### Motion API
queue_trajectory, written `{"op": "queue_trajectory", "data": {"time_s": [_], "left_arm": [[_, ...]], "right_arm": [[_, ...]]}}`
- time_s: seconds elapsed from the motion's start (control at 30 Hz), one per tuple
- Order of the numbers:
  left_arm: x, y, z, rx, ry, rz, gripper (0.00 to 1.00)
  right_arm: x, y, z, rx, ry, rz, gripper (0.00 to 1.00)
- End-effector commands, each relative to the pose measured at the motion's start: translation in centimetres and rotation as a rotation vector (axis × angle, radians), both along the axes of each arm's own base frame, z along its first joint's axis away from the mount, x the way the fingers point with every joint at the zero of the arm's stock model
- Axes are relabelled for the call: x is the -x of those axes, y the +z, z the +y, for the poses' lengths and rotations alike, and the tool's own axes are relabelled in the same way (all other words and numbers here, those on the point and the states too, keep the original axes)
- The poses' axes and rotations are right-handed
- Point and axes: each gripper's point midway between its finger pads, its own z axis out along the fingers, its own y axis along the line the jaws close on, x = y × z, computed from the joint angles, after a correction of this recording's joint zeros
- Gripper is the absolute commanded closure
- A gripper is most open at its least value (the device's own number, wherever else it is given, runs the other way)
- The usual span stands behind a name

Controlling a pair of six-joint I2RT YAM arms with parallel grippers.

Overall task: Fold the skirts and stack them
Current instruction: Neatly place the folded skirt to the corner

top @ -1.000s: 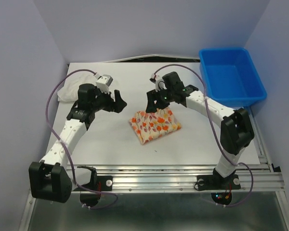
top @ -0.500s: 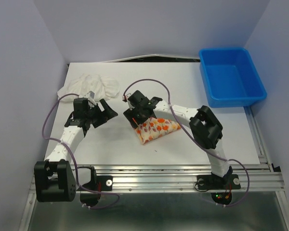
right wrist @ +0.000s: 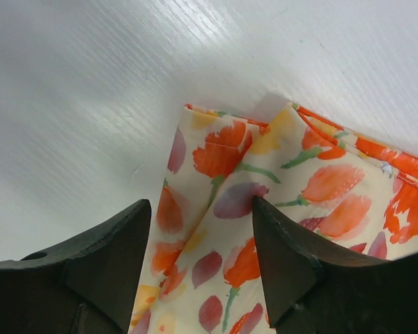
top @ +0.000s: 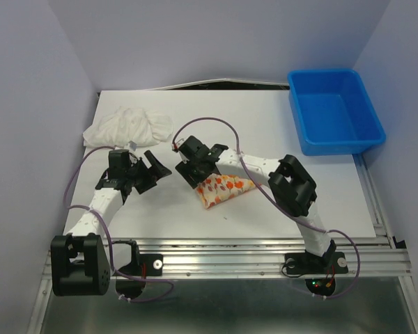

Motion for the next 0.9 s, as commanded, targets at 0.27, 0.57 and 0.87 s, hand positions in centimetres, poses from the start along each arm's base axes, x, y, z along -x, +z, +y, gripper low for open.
{"op": "queue_trajectory", "data": {"time_s": [0.27,0.57,0.87], "left_arm": [[-0.4,1.1,0.2,0.01,0.032,-0.019,0.08],[1.5,-0.5,-0.4,0.061,0.042,0.081,0.08],[4.1,-1.1,-1.9,0.149,-0.009,0.05,0.09]], "right_arm": [[-0.1,3.9,3.8,-0.075,0.077,-0.093,0.42],[-0.5,-1.2,3.7,0.007,0.047,-0.05,0.51],[-4.0,1.9,4.8,-0.077,-0.015,-0.101,0.88]]}}
